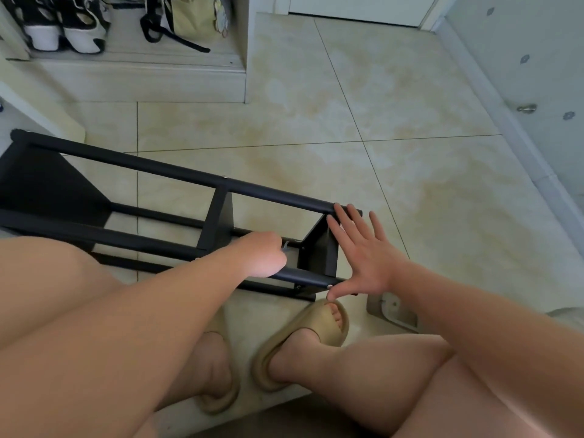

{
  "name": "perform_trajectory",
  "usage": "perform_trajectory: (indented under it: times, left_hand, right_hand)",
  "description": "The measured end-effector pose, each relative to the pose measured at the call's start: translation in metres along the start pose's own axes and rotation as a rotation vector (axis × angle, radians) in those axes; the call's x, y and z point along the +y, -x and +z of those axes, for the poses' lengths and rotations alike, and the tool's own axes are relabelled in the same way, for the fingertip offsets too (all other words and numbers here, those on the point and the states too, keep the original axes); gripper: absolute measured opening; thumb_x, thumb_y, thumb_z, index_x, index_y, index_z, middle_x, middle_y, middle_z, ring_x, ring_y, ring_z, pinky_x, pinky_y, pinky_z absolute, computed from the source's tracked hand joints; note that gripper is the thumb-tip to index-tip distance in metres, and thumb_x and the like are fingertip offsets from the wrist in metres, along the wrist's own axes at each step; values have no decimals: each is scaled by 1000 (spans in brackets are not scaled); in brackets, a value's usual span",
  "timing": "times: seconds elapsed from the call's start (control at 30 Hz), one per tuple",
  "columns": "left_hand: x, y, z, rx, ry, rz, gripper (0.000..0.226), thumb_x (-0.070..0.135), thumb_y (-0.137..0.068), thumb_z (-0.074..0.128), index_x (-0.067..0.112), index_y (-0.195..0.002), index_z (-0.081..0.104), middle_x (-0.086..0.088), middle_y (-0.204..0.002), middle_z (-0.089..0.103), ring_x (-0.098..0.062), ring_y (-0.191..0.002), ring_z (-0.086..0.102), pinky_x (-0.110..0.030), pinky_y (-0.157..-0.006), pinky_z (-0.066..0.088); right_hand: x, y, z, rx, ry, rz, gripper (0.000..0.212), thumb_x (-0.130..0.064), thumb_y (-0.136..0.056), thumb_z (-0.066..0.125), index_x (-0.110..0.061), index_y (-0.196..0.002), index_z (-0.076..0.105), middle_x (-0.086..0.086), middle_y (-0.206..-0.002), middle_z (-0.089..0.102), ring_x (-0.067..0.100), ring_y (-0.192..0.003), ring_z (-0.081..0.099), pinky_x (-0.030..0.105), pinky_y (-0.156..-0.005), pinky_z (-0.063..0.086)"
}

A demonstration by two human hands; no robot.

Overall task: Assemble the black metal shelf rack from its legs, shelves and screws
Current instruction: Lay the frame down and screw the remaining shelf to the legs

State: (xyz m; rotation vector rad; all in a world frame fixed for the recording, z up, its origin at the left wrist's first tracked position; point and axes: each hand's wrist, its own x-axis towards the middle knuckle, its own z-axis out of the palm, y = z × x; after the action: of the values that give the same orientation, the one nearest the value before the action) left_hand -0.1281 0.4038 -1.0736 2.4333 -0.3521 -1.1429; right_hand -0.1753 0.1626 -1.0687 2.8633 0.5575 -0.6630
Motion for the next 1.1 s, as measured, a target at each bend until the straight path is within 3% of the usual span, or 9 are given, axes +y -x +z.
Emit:
perform_trajectory:
  times: [0.23, 0.37, 0.47, 0.57, 0.73, 0.8, 0.9, 1.1]
  left_hand:
    - [3, -20, -4, -84, -56, 27, 20, 18, -91, 52, 15, -71, 52, -2, -67, 45, -17, -60, 41, -29, -53, 27]
    - [8, -36, 4, 14, -4, 127, 28, 24, -93, 63, 32, -66, 65, 10, -71, 63, -12, -68, 57, -22, -56, 34]
    - [12, -44, 9, 69, 97, 145, 18, 29, -90, 69, 27, -75, 77, 9, -69, 70, -10, -70, 63, -24, -60, 43]
    - [13, -49, 11, 75, 163, 157, 15, 29, -88, 72, 28, -73, 73, 10, -67, 71, -9, -70, 67, -27, -66, 50]
    - [20, -49, 8, 37, 188, 159, 21, 27, -89, 68, 38, -71, 66, 23, -55, 63, 1, -52, 59, -22, -56, 41]
    - [23, -49, 8, 18, 295, 144, 20, 22, -89, 65, 35, -74, 69, 13, -56, 63, -6, -58, 59, -26, -59, 49]
    - [29, -48, 8, -2, 523, 97, 12, 19, -91, 63, 24, -83, 71, 2, -77, 67, -13, -75, 65, -26, -65, 56]
    - [40, -48, 12, -98, 913, -36, 13, 13, -100, 55, 3, -109, 57, -15, -101, 71, -21, -92, 73, -31, -76, 61]
  right_hand:
    - [5, -5, 11, 74, 6, -37, 144, -107, -59, 25, -13, -156, -24, 12, -164, -28, 32, -151, -26, 54, -123, -13]
    - [7, -9, 15, 104, 6, -40, 142, -105, -63, 25, -8, -160, -9, 16, -167, -16, 36, -153, -17, 52, -124, -8]
    - [6, -9, 17, 126, -1, -49, 141, -105, -63, 23, -7, -160, -6, 17, -167, -14, 38, -154, -14, 52, -124, -7]
    - [5, -9, 19, 144, -6, -56, 139, -105, -64, 18, -7, -160, -5, 17, -167, -11, 38, -154, -13, 53, -124, -5]
    - [5, -9, 20, 152, -2, -55, 139, -105, -64, 20, -7, -160, -5, 17, -167, -13, 38, -154, -14, 53, -125, -5]
    - [5, -9, 19, 154, -3, -52, 139, -105, -64, 18, -8, -160, -6, 17, -167, -13, 37, -154, -14, 53, -125, -6]
    - [5, -9, 19, 159, -12, -53, 138, -104, -64, 17, -8, -160, -5, 17, -167, -12, 38, -154, -13, 52, -124, -7]
    - [3, -9, 19, 165, -13, -58, 138, -104, -65, 16, -7, -160, -4, 17, -167, -12, 38, -154, -12, 53, -125, -5]
